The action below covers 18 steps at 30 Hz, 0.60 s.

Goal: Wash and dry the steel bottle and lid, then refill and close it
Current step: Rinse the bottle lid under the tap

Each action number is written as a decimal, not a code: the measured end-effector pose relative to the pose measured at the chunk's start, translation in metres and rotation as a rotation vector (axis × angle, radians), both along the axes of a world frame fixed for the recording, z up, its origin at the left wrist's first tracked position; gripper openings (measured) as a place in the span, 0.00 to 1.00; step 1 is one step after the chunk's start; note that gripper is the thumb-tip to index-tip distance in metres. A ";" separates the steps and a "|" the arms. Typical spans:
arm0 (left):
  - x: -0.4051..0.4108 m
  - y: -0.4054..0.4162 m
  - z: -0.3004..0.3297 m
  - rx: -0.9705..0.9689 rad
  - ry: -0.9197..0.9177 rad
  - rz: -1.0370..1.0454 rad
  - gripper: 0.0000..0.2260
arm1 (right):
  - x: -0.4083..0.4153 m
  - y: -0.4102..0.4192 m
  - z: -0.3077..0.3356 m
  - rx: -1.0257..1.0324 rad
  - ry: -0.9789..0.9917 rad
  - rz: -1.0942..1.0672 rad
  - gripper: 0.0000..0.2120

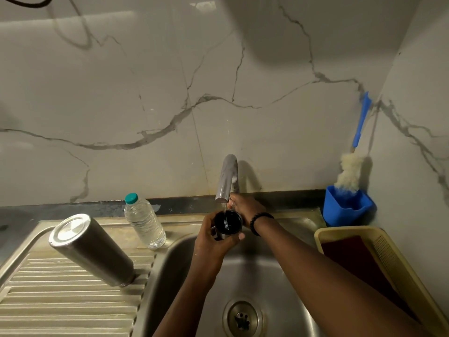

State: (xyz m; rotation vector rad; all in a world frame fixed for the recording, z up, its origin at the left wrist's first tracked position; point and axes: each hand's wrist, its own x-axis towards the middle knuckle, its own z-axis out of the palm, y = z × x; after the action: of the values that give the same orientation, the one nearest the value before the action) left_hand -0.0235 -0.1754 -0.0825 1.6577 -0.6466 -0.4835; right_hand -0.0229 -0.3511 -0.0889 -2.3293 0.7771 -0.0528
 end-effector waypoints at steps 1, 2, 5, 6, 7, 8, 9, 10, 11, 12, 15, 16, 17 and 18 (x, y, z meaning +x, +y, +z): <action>0.000 0.001 -0.001 -0.002 -0.006 -0.004 0.27 | -0.002 0.000 -0.001 0.015 -0.013 0.010 0.11; 0.000 0.001 -0.001 0.000 -0.010 -0.005 0.27 | -0.004 0.000 -0.001 0.008 -0.026 0.028 0.11; 0.000 0.002 -0.003 0.008 -0.006 -0.006 0.27 | -0.014 0.005 0.008 -0.002 -0.137 -0.010 0.04; 0.000 0.003 -0.004 0.011 -0.009 -0.010 0.27 | -0.018 0.007 0.012 -0.003 -0.222 -0.055 0.04; 0.001 0.003 -0.005 0.012 -0.018 -0.014 0.27 | -0.025 0.010 0.018 -0.004 -0.332 -0.084 0.03; 0.002 0.003 -0.006 0.011 -0.030 -0.018 0.26 | -0.032 0.013 0.026 0.002 -0.429 -0.067 0.03; 0.003 0.003 -0.008 0.008 -0.043 -0.018 0.26 | -0.042 0.018 0.034 0.018 -0.477 0.000 0.03; 0.004 0.003 -0.009 0.012 -0.052 -0.011 0.27 | -0.051 0.023 0.042 0.037 -0.474 0.117 0.04; 0.005 0.003 -0.010 0.016 -0.065 -0.007 0.28 | -0.059 0.028 0.048 0.013 -0.430 0.265 0.06; 0.006 0.004 -0.011 0.021 -0.081 -0.012 0.29 | -0.065 0.030 0.050 -0.074 -0.364 0.424 0.07; 0.013 0.006 -0.018 0.047 -0.116 -0.059 0.32 | -0.073 0.030 0.046 -0.255 -0.211 0.682 0.10; 0.016 0.007 -0.019 0.048 -0.101 -0.070 0.33 | -0.074 0.028 0.047 -0.219 -0.216 0.661 0.11; 0.019 0.007 -0.019 0.047 -0.091 -0.085 0.33 | -0.074 0.027 0.048 -0.178 -0.232 0.631 0.12; 0.021 0.007 -0.019 0.048 -0.092 -0.104 0.32 | -0.075 0.025 0.048 -0.160 -0.242 0.612 0.13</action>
State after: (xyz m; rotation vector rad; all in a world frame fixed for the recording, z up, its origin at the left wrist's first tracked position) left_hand -0.0021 -0.1684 -0.1013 1.7049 -0.7980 -0.5029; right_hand -0.0983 -0.3265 -0.0405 -2.5520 -0.0760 -0.1271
